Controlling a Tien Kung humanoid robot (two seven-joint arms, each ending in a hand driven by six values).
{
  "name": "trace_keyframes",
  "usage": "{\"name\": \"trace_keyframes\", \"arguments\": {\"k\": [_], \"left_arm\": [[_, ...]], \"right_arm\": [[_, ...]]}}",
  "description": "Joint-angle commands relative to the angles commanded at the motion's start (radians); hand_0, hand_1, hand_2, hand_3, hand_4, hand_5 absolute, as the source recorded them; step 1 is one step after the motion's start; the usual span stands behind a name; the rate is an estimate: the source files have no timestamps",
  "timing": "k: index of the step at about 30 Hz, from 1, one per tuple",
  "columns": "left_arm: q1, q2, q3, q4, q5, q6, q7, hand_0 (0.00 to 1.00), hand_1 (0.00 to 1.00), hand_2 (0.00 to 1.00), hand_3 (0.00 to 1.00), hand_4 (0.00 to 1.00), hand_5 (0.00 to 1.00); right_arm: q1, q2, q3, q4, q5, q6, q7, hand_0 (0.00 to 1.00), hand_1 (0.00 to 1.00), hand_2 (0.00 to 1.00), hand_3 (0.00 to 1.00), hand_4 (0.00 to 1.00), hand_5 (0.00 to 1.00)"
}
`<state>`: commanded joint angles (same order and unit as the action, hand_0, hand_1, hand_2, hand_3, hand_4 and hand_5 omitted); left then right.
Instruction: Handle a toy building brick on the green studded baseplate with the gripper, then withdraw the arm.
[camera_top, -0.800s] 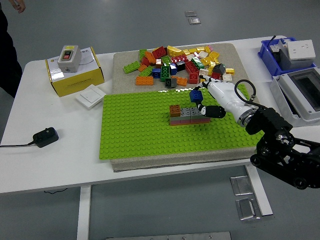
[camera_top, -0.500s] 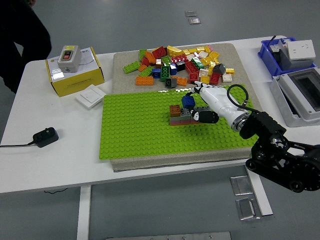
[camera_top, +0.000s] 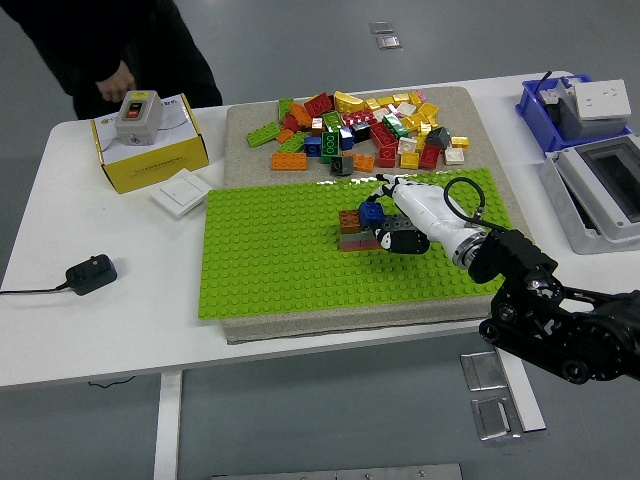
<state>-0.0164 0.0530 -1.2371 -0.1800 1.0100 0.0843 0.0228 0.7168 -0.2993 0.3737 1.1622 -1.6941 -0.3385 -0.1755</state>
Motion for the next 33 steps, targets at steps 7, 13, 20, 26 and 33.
{"name": "trace_keyframes", "arguments": {"k": [7, 13, 20, 26, 33], "left_arm": [[0.001, 0.001, 0.001, 0.000, 0.000, 0.000, 0.000, 0.661, 0.660, 0.592, 0.602, 0.184, 0.671], [0.001, 0.001, 0.006, 0.000, -0.002, -0.002, 0.001, 0.661, 0.660, 0.591, 0.600, 0.185, 0.672], [0.002, 0.002, 0.008, 0.000, -0.004, -0.001, 0.000, 0.661, 0.661, 0.591, 0.601, 0.185, 0.672], [0.003, 0.002, 0.010, 0.000, -0.006, -0.001, 0.000, 0.661, 0.661, 0.592, 0.601, 0.185, 0.672], [0.002, 0.003, 0.011, 0.000, -0.006, -0.002, -0.001, 0.661, 0.660, 0.591, 0.601, 0.185, 0.672]], "right_arm": [[-0.001, 0.009, 0.000, -0.018, 0.005, 0.000, 0.003, 0.826, 0.906, 0.964, 0.580, 0.467, 0.316], [-0.002, 0.015, -0.004, -0.030, 0.010, 0.001, 0.006, 0.826, 0.907, 0.964, 0.588, 0.468, 0.315], [-0.006, 0.019, -0.003, -0.038, 0.012, 0.000, 0.009, 0.828, 0.906, 0.964, 0.591, 0.468, 0.320], [-0.006, 0.018, -0.001, -0.043, 0.008, 0.000, 0.011, 0.826, 0.906, 0.963, 0.595, 0.466, 0.323], [-0.003, 0.019, 0.000, -0.044, 0.008, 0.000, 0.012, 0.826, 0.906, 0.963, 0.597, 0.467, 0.326]]}}
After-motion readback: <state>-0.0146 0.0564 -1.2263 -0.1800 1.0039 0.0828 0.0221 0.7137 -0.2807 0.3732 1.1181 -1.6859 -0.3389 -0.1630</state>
